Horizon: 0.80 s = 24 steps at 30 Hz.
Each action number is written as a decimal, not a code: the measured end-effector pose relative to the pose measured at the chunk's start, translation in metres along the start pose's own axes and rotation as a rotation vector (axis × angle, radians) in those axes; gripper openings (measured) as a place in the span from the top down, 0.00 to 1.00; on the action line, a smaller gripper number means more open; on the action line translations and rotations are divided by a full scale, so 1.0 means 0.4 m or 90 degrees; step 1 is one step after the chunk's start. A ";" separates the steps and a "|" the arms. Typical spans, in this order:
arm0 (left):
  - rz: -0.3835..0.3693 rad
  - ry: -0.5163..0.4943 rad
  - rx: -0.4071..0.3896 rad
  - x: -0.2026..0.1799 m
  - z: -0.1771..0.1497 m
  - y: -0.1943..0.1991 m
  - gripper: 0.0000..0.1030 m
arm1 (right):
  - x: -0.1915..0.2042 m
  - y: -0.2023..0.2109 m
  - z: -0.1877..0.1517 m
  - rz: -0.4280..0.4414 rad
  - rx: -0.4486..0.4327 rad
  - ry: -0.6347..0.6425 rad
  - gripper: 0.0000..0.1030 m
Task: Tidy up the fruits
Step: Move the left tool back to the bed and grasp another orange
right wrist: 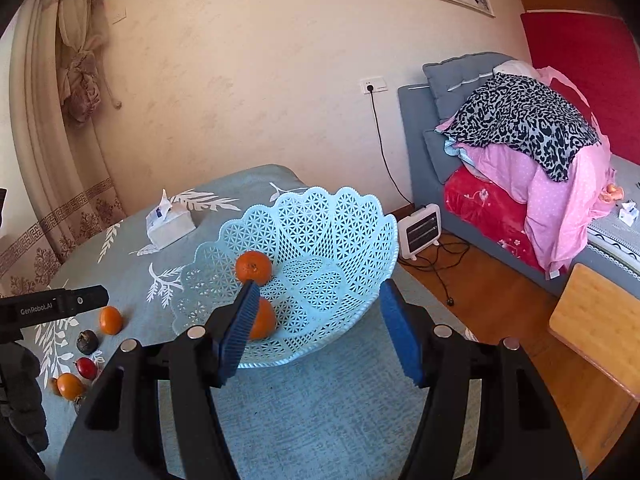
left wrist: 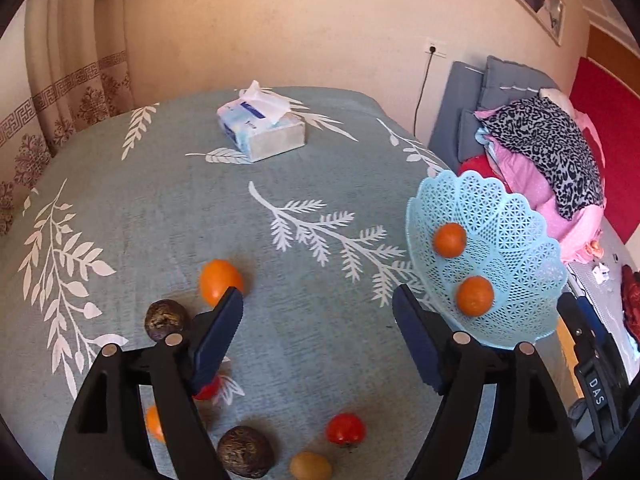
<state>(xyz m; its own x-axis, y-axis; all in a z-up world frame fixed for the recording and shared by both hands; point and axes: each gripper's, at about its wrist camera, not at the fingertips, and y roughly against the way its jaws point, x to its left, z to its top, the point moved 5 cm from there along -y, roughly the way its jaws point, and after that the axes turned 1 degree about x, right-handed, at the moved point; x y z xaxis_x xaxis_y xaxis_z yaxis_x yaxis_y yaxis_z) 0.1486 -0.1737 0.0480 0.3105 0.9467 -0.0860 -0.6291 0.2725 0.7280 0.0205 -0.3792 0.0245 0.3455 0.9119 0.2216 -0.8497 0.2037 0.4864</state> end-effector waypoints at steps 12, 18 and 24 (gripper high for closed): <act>0.070 0.035 0.015 0.141 0.011 -0.044 0.25 | 0.063 0.001 -0.027 0.026 0.011 0.044 0.37; 0.084 0.023 0.045 0.165 -0.003 -0.104 0.25 | 0.094 0.005 -0.040 0.040 0.016 0.070 0.32; 0.090 0.003 0.068 0.168 -0.002 -0.157 0.25 | 0.104 0.006 -0.045 0.040 0.020 0.083 0.31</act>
<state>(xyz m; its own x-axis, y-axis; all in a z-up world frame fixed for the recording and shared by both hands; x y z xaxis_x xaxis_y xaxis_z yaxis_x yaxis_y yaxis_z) 0.2086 -0.1272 -0.0040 0.2209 0.9751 0.0195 -0.5873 0.1171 0.8008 0.0256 -0.3342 0.0197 0.2357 0.9615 0.1413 -0.8540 0.1355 0.5024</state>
